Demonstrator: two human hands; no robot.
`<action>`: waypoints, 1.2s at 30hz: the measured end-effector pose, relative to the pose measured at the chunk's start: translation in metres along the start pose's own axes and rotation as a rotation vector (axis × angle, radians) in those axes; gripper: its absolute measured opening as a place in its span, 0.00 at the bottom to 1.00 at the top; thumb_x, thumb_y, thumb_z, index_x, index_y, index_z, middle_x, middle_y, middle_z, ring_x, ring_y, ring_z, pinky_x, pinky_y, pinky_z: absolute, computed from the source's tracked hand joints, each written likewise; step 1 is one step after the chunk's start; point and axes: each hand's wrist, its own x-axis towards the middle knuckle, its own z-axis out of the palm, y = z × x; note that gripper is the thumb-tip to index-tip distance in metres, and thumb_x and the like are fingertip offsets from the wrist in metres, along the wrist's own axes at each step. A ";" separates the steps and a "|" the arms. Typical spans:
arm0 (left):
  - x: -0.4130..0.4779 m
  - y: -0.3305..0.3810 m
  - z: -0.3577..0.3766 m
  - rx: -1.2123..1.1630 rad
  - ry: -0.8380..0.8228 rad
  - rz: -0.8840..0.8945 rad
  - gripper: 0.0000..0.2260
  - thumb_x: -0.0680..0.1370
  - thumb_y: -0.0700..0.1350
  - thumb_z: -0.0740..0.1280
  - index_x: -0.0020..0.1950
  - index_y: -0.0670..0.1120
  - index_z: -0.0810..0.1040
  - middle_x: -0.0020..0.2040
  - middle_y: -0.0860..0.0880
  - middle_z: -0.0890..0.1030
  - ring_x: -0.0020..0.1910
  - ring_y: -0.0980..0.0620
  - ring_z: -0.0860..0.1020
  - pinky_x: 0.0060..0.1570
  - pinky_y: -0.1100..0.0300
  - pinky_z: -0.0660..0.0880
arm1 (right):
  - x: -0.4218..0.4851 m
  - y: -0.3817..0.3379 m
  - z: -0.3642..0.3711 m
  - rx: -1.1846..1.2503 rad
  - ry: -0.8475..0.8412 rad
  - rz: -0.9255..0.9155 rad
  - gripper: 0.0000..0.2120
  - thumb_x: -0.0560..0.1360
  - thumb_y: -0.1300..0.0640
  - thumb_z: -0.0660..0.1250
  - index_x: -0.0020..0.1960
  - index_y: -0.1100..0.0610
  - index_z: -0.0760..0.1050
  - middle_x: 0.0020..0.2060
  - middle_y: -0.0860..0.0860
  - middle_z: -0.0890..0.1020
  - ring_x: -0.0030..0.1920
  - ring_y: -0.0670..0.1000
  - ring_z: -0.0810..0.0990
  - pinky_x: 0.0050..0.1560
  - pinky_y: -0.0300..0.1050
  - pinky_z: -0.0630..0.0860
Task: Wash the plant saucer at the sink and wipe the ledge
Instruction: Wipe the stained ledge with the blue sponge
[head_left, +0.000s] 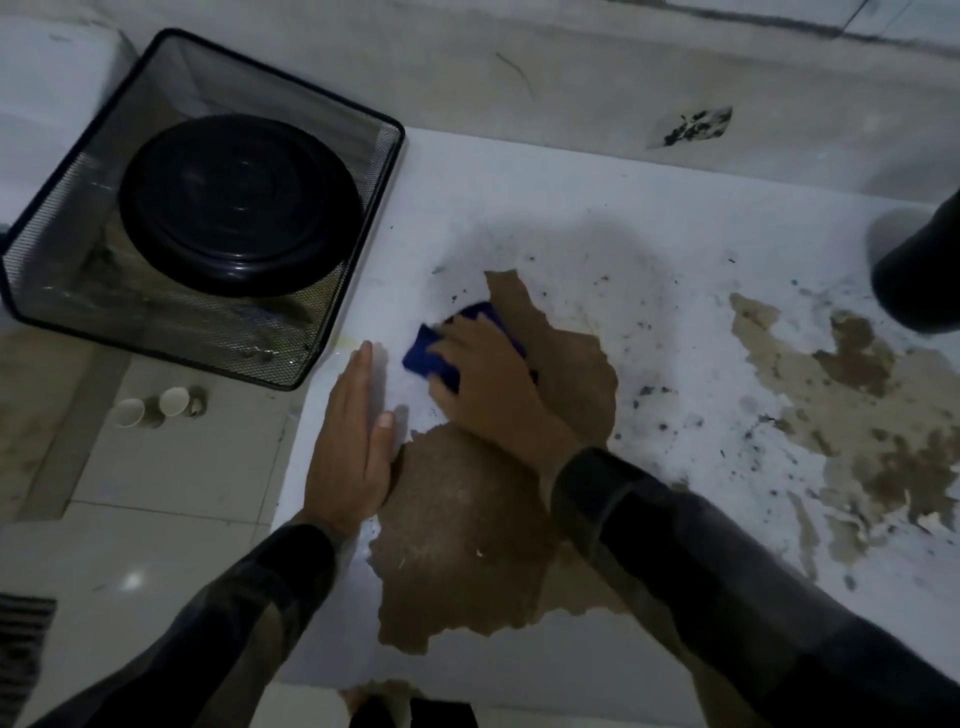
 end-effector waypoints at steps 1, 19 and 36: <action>0.000 0.000 0.000 0.002 -0.002 -0.002 0.25 0.81 0.48 0.52 0.78 0.49 0.50 0.78 0.49 0.55 0.76 0.54 0.54 0.74 0.46 0.55 | -0.013 0.000 -0.001 -0.003 -0.013 -0.041 0.15 0.73 0.54 0.62 0.53 0.61 0.79 0.56 0.56 0.81 0.60 0.57 0.76 0.69 0.55 0.63; -0.020 -0.002 -0.016 -0.190 0.150 0.005 0.24 0.80 0.43 0.52 0.75 0.36 0.57 0.74 0.45 0.62 0.74 0.52 0.61 0.73 0.53 0.60 | 0.020 -0.062 0.040 0.113 -0.094 -0.026 0.18 0.76 0.53 0.59 0.59 0.62 0.77 0.57 0.57 0.79 0.61 0.58 0.73 0.67 0.55 0.65; -0.065 -0.031 -0.057 -0.292 -0.060 -0.092 0.28 0.80 0.56 0.50 0.76 0.45 0.53 0.74 0.50 0.60 0.74 0.54 0.60 0.73 0.54 0.60 | -0.021 -0.125 0.080 0.043 0.175 0.132 0.12 0.75 0.58 0.64 0.54 0.63 0.80 0.53 0.60 0.82 0.56 0.60 0.79 0.69 0.52 0.65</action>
